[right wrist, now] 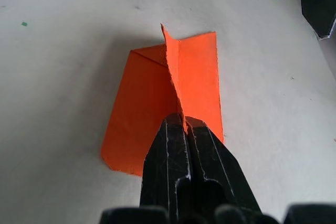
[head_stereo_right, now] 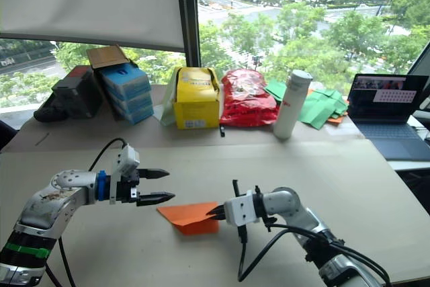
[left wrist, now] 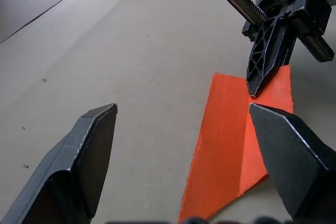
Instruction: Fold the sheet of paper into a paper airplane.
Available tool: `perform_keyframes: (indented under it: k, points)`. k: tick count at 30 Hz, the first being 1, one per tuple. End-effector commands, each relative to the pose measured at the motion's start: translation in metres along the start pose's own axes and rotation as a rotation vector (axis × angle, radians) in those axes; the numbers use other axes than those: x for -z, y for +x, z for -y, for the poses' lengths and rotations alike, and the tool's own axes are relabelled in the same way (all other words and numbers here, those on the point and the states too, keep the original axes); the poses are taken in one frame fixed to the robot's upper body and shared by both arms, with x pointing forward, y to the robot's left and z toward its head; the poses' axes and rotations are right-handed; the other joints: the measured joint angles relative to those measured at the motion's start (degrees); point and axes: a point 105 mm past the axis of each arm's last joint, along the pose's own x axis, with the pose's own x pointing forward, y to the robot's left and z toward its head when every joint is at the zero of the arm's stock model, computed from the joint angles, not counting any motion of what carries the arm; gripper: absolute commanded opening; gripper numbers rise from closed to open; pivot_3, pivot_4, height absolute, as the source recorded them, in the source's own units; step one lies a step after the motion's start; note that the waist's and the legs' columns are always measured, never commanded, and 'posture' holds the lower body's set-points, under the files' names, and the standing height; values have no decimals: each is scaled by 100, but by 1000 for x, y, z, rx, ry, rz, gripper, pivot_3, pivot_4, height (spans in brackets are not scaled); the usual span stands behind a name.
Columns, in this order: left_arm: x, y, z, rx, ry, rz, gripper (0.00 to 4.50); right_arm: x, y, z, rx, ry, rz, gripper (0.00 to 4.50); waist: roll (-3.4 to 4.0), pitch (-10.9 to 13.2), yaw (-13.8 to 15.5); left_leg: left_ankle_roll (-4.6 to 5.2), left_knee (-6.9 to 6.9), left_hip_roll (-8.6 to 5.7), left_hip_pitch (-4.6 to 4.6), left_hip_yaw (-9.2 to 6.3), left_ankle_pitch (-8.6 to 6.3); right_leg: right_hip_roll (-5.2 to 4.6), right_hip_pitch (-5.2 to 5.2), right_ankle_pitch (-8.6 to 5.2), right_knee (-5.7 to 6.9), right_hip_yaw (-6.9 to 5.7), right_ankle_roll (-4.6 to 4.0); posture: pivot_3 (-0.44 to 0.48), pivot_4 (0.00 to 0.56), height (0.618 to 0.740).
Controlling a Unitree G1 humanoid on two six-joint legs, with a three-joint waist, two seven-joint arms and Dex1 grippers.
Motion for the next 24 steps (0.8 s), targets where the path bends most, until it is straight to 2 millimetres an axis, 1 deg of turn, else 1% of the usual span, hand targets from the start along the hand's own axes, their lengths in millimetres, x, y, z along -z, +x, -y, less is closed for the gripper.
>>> perform_keyframes:
  k: [1,3,8,9,10,15,17,20,24]
  points:
    - [-8,-7,6,27,16,15,2760,-9,-2,10,40,-7,17,1236,0,0,-4,0,0,0,0,0,0,0,0,0,0,4,0,0,150,740]
    - [-6,-7,8,36,14,10,2110,-13,-2,13,56,-9,20,1934,1,0,-6,0,-2,0,0,0,0,0,-1,0,0,15,0,0,150,740]
    - [4,-5,12,66,27,-27,416,-29,-5,15,107,14,36,3653,1,1,6,0,-2,0,0,0,0,0,-2,0,0,30,0,0,150,740]
    - [7,-4,13,75,35,-39,128,-33,-6,15,119,26,41,3659,1,1,13,0,-2,0,-1,0,-1,-1,-2,0,0,30,0,0,150,740]
    - [9,-3,15,85,41,-47,58,-38,-7,15,133,40,48,3659,1,0,16,0,-2,0,-1,0,-1,-1,-2,0,0,30,0,0,150,740]
    - [13,6,24,123,65,-61,58,-58,-15,22,222,136,78,3659,1,1,46,3,-2,0,-1,0,-3,-5,-3,0,0,32,0,0,150,740]
    - [14,11,26,134,77,-62,58,-65,-18,20,236,183,83,3659,1,1,56,4,-2,0,-1,0,-4,-6,-4,0,0,32,-1,0,150,740]
    - [22,18,28,147,104,-96,58,-67,-18,13,229,226,67,3659,1,0,72,9,-2,-1,-2,0,-6,-9,-3,0,0,31,0,0,150,740]
    - [42,22,25,138,152,-197,58,-67,-17,8,231,247,51,3659,1,0,67,17,-2,-3,-1,4,-11,-6,-3,0,-1,31,0,0,150,740]
